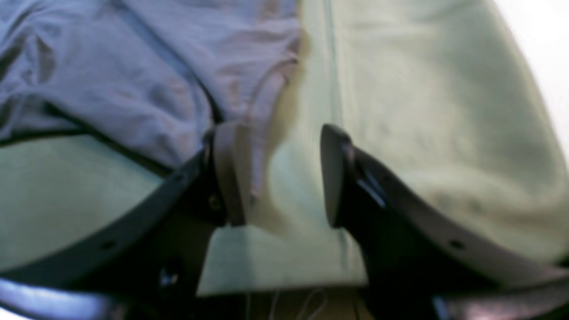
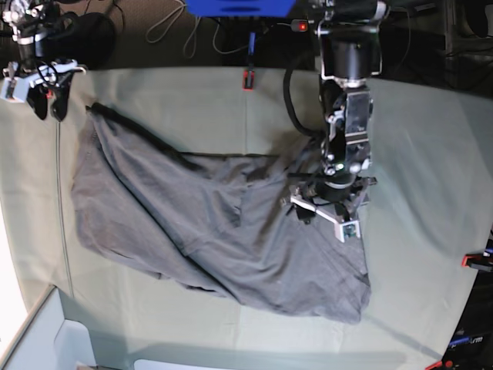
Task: Layout the t-shirt on the table in an organized manner, then fold the t-shirt properly
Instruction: 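Release the shirt with the left gripper and reposition it over the fabric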
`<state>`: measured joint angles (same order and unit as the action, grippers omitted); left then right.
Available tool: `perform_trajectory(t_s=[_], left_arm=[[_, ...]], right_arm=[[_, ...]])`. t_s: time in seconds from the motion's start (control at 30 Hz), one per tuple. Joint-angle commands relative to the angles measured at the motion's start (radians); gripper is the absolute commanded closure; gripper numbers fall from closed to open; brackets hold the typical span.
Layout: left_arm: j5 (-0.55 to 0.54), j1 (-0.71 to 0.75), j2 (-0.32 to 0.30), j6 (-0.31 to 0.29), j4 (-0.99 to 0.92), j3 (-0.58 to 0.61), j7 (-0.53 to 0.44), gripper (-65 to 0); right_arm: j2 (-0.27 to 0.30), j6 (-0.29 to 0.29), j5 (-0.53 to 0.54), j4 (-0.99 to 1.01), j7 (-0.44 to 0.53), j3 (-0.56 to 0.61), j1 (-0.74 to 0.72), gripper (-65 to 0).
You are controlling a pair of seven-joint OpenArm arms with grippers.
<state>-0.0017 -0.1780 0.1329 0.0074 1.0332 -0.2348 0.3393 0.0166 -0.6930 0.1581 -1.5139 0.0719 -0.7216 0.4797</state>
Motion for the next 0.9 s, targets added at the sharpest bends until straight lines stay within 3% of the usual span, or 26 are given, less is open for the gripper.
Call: perform_trajectory(t_s=[0.0,0.17,0.37,0.57,0.73,0.87], left_arm=[[0.001,-0.039,0.004,-0.001,-0.017,0.002,-0.026,-39.3],[0.001,-0.093,0.006,-0.004,-0.141,0.002,-0.026,-39.0],[-0.001,-0.097,0.011,-0.004,-0.155,0.008,-0.026,-38.7],[-0.001,-0.094,0.011,-0.005,-0.156,0.005,-0.026,-23.2],[-0.001,-0.064,0.009,-0.005,-0.139,0.004,-0.026,-22.0],[-0.001,-0.022,0.011,-0.005,-0.067,0.004,-0.026,-16.1]], right_arm=[[0.007,-0.005,0.018,-0.015,0.029,-0.010,0.001,-25.9],[0.007,-0.005,0.018,-0.014,0.027,-0.033,0.003,-25.9],[0.007,-0.005,0.018,-0.014,0.027,-0.043,0.003,-25.9],[0.007,-0.005,0.018,-0.017,0.027,-0.040,0.001,-25.9],[0.006,-0.005,0.018,-0.014,0.027,-0.039,-0.008,-25.9],[0.006,-0.005,0.018,-0.014,0.027,-0.037,-0.008,-25.9]])
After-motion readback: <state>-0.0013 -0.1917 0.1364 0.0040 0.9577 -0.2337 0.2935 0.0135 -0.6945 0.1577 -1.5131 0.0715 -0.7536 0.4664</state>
